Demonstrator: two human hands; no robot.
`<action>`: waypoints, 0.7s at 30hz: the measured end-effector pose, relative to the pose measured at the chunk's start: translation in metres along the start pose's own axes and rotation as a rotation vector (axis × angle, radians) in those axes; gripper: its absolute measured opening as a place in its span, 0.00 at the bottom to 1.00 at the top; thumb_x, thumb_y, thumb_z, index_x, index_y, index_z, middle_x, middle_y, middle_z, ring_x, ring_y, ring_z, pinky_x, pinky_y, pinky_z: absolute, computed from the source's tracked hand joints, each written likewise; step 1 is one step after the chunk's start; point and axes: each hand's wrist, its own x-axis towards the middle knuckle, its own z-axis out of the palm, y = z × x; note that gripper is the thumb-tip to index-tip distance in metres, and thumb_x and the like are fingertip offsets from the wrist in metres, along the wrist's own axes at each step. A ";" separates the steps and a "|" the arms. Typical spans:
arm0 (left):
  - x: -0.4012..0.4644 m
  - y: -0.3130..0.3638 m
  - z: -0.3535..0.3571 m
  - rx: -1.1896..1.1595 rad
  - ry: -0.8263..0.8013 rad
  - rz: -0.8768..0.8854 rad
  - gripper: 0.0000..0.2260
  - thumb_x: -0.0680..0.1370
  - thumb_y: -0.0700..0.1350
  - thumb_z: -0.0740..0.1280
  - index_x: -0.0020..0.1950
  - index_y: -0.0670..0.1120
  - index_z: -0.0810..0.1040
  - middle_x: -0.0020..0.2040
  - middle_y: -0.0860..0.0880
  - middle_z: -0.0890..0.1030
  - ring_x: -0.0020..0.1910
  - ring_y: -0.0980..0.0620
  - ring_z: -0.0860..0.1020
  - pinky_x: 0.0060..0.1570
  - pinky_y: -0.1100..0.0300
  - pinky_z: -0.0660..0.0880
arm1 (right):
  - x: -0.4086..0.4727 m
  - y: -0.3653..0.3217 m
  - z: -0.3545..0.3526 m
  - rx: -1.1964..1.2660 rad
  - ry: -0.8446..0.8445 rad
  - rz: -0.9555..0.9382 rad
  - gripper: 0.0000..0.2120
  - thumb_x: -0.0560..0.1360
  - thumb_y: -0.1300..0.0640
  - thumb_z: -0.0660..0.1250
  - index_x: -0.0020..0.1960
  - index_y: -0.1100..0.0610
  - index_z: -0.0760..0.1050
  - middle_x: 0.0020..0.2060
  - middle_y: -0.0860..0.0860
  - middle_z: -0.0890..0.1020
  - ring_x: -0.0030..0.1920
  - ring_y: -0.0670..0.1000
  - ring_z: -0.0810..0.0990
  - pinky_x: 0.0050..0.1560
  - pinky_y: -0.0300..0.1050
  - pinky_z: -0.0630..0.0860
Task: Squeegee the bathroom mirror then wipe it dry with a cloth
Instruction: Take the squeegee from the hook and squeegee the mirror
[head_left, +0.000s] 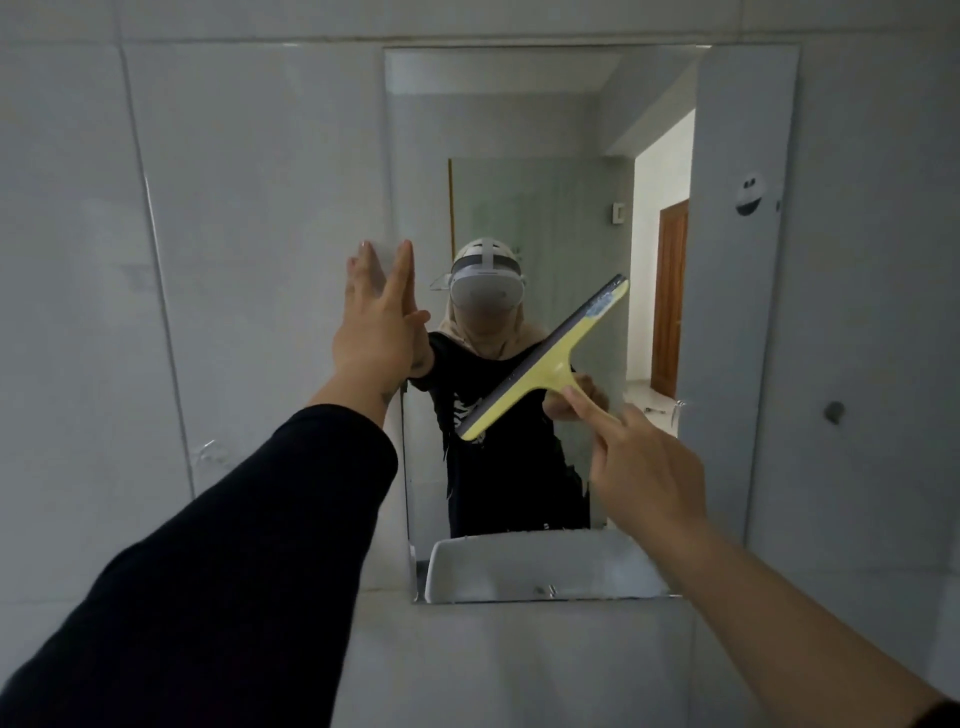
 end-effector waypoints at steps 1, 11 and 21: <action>0.000 0.001 0.000 0.002 0.006 -0.002 0.34 0.79 0.44 0.62 0.75 0.62 0.44 0.78 0.49 0.40 0.77 0.48 0.43 0.65 0.44 0.67 | 0.001 0.005 -0.004 -0.007 -0.010 0.016 0.28 0.80 0.57 0.54 0.72 0.32 0.53 0.42 0.49 0.70 0.35 0.50 0.69 0.34 0.46 0.72; -0.009 0.008 0.001 0.006 0.016 -0.025 0.31 0.80 0.44 0.60 0.75 0.61 0.45 0.78 0.49 0.40 0.77 0.48 0.43 0.64 0.42 0.67 | 0.002 0.057 -0.022 -0.065 -0.055 0.164 0.27 0.81 0.55 0.53 0.71 0.29 0.52 0.50 0.51 0.75 0.40 0.53 0.74 0.37 0.44 0.69; -0.061 0.037 0.046 0.143 0.060 0.264 0.25 0.81 0.48 0.57 0.77 0.53 0.53 0.78 0.43 0.46 0.77 0.42 0.44 0.72 0.39 0.50 | -0.017 0.107 -0.034 -0.006 -0.051 0.359 0.25 0.81 0.54 0.54 0.72 0.33 0.55 0.49 0.53 0.75 0.39 0.53 0.72 0.39 0.46 0.68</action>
